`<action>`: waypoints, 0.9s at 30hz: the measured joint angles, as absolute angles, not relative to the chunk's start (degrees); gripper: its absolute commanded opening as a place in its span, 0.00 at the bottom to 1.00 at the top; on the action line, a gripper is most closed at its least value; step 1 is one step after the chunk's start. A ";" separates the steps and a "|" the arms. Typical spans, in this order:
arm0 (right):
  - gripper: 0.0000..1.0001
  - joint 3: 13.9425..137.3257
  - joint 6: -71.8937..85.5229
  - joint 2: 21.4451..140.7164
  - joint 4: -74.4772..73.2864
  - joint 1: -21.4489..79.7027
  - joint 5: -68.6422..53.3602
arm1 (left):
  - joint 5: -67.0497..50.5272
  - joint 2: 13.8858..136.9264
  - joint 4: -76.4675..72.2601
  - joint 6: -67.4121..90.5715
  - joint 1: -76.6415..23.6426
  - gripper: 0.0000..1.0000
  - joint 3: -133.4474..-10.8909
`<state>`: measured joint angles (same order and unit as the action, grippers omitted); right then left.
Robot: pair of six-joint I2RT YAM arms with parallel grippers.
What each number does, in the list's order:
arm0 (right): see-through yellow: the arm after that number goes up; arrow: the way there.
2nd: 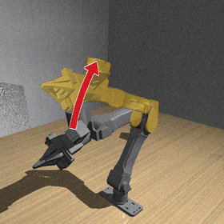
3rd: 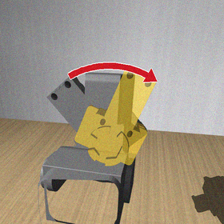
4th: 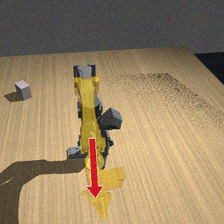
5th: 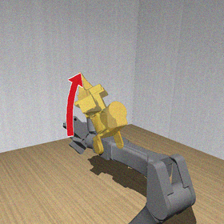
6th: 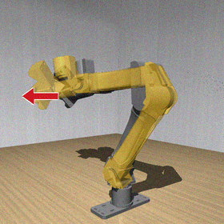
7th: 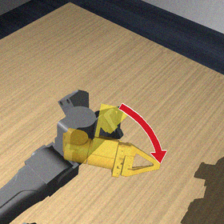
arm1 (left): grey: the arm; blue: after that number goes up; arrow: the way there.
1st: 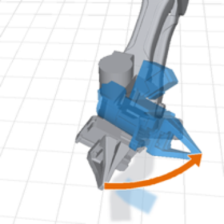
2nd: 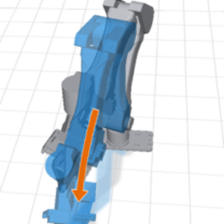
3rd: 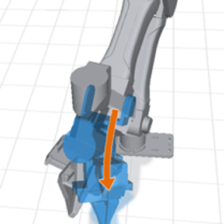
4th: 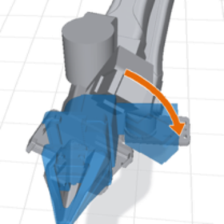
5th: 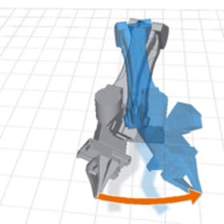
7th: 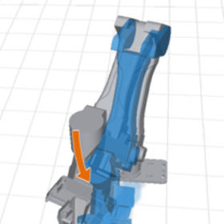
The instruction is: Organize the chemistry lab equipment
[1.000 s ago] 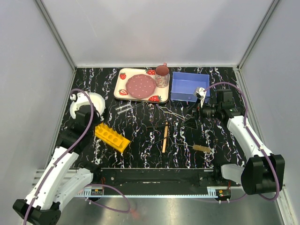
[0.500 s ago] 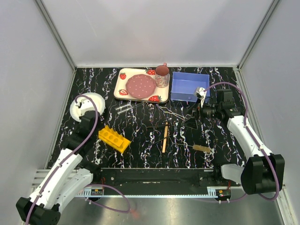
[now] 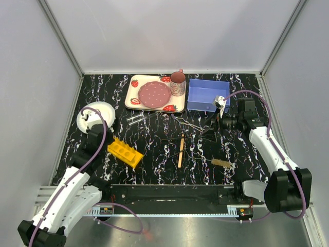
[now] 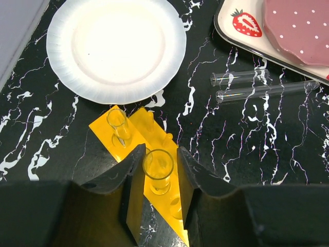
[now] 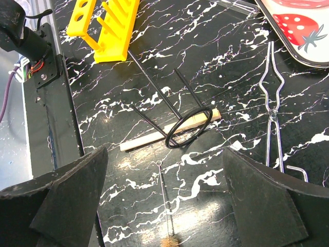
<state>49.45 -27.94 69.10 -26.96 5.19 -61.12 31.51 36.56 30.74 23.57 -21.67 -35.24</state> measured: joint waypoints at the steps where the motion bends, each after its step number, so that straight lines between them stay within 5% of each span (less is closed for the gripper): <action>1: 0.97 49.45 -27.97 69.10 -26.96 5.17 -61.12 | 31.51 36.45 30.74 23.55 -21.67 0.34 -35.24; 27: 0.98 49.45 -28.12 69.43 -27.35 4.95 -61.19 | 30.61 37.95 34.09 20.32 -21.67 0.43 -40.12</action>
<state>49.45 -28.12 69.43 -27.35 4.95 -61.19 30.61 37.95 34.09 20.32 -21.67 -40.12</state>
